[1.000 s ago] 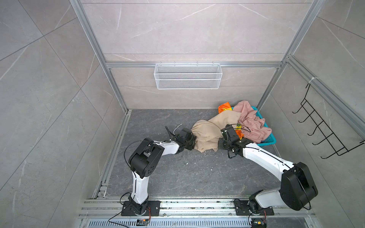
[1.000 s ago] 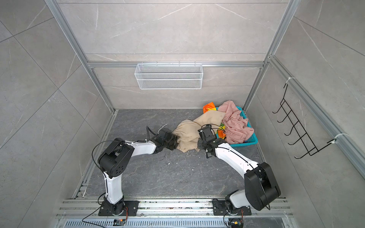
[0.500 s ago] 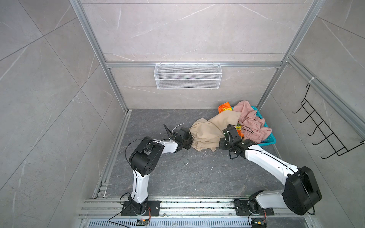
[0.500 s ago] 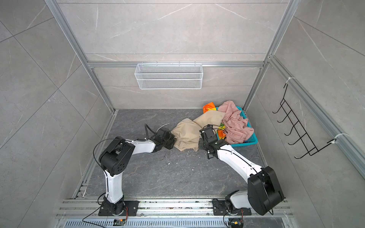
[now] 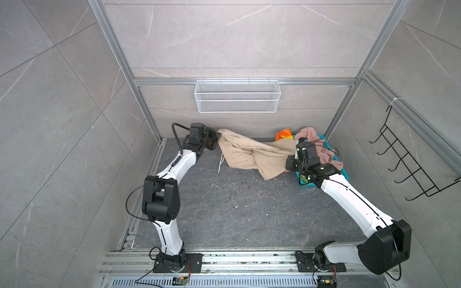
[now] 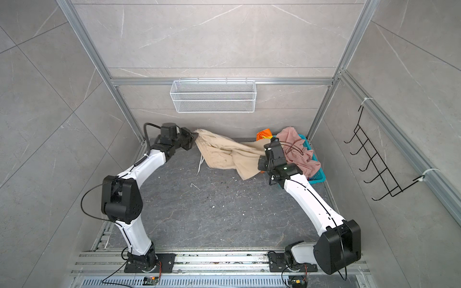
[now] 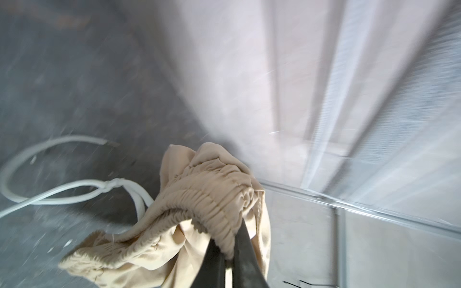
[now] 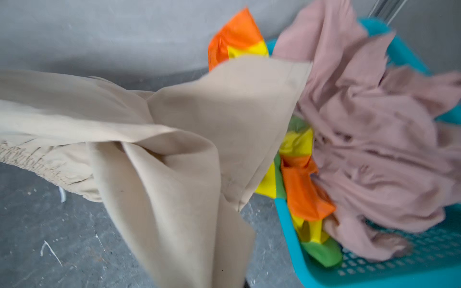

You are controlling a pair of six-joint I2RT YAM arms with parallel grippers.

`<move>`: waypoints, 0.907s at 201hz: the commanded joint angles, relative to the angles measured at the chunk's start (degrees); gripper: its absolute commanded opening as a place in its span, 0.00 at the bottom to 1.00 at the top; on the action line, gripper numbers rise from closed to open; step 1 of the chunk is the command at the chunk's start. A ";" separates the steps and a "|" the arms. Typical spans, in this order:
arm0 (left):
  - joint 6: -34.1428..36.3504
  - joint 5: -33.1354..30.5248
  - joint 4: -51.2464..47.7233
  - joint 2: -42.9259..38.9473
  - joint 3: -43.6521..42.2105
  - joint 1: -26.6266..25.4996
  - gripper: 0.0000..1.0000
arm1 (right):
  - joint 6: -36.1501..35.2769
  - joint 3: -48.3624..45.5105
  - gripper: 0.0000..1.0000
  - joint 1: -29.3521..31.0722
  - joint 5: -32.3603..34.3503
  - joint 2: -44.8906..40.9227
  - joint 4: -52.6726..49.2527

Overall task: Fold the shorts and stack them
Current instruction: 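Pull the waistband with the left gripper away from the right gripper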

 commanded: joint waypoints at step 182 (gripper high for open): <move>9.14 12.22 -4.08 -17.16 -29.02 10.24 0.00 | 28.06 -17.02 0.88 4.90 -16.38 7.83 8.17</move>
